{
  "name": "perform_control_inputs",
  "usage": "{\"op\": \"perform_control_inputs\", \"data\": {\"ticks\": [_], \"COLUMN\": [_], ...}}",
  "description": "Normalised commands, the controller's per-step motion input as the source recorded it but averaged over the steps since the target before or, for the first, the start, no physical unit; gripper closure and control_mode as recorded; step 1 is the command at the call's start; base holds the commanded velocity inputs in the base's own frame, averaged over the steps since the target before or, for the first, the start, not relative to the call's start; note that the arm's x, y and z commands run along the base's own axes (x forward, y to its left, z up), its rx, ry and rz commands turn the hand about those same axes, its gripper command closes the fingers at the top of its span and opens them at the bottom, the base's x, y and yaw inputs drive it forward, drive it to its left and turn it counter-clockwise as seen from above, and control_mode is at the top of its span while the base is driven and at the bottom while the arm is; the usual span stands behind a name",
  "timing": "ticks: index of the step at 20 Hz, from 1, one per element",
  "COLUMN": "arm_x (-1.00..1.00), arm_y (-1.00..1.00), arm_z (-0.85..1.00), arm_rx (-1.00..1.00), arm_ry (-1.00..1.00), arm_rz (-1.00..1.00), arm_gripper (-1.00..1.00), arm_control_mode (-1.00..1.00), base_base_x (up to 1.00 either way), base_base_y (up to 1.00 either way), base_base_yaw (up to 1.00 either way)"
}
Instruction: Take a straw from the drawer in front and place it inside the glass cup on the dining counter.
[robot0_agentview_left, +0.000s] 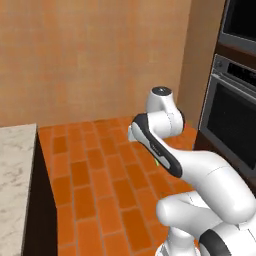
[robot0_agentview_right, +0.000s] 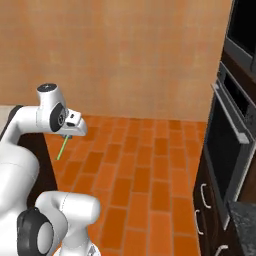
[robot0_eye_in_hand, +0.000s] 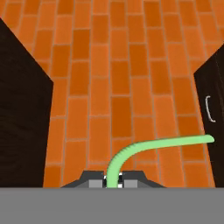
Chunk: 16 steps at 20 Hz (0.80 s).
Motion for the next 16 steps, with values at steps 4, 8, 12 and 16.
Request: {"op": "perform_control_inputs", "data": {"ticks": [4, 8, 12, 16], "arm_x": [0.0, 0.0, 0.0, 0.0], "arm_y": [0.0, 0.0, 0.0, 0.0], "arm_z": [0.0, 0.0, 0.0, 0.0], "arm_rx": [0.0, 0.0, 0.0, 0.0], "arm_ry": [0.0, 0.0, 0.0, 0.0], "arm_rz": [0.0, 0.0, 0.0, 0.0], "arm_gripper": [1.0, 1.0, 1.0, 1.0], "arm_control_mode": [1.0, 1.0, 1.0, 1.0], "base_base_x": [1.0, 1.0, 1.0, 1.0], "base_base_y": [0.0, 0.0, -0.14, -0.21], "base_base_yaw": [0.41, 0.4, 0.39, 0.38]}}
